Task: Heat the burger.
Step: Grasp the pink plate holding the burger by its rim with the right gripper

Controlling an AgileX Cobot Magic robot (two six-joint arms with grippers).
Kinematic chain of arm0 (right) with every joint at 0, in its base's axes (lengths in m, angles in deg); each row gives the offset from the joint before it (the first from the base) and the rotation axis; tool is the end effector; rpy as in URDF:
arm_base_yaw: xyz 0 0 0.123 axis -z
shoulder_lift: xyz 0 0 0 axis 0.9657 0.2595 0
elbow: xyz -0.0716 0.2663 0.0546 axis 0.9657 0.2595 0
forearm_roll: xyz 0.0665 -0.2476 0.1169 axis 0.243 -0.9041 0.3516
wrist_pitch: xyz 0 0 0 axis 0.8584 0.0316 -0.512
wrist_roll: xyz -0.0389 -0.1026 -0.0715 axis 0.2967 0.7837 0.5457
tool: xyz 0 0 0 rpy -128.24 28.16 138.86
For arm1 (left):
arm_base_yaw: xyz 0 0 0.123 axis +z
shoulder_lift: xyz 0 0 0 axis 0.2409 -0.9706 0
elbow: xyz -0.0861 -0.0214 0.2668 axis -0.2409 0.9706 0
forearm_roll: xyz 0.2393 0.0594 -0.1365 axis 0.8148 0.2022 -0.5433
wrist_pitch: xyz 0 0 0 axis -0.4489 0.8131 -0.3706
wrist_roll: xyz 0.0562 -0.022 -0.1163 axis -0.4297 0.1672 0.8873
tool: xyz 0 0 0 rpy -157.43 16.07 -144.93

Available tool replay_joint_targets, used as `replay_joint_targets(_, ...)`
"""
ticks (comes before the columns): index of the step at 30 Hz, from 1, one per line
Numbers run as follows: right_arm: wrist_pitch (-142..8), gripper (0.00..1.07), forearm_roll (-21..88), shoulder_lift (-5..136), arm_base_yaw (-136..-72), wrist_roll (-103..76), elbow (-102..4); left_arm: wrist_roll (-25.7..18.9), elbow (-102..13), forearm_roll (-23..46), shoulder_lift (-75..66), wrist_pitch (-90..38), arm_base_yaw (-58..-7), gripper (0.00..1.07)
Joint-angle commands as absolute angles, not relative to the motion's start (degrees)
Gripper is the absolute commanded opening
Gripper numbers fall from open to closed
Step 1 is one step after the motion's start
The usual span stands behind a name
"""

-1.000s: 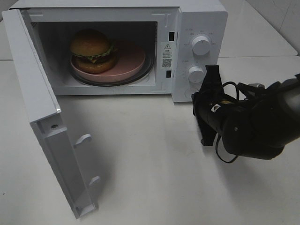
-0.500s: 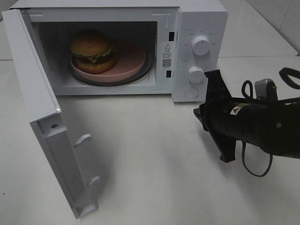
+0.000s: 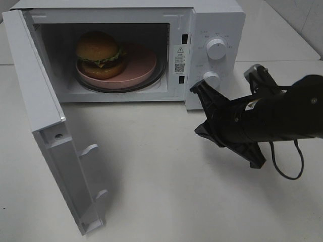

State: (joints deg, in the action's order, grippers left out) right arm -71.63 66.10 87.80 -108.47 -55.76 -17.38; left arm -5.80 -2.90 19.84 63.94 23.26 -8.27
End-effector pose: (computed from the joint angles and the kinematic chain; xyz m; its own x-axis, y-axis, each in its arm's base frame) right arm 0.2851 0.1768 0.1090 -0.6662 0.6854 -0.2939 0.3673 0.6446 0.6705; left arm 0.0617 -0.0066 0.2758 -0.4393 0.0092 -0.8983 0.0108 0.9999 0.0049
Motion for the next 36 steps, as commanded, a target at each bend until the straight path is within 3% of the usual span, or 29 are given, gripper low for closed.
replay_joint_targets(1,-62.52,0.00,62.21,87.28,-106.87,-48.08,-21.45,-5.57,-2.73,19.67,65.14,22.51,-8.15,0.98)
replay_joint_targets(12,-37.25,0.01,48.46,87.28,-106.35,-33.64,-32.96,-5.57,-2.73,19.67,65.14,22.51,-8.15,0.98)
replay_joint_targets(21,-25.68,0.02,48.74,87.28,-106.35,-13.02,-37.38,-5.57,-2.73,19.67,65.14,22.51,-8.15,0.98)
replay_joint_targets(36,-11.81,0.04,48.80,87.28,-106.35,43.02,-37.95,-5.57,-2.73,19.67,65.14,22.51,-8.15,0.98)
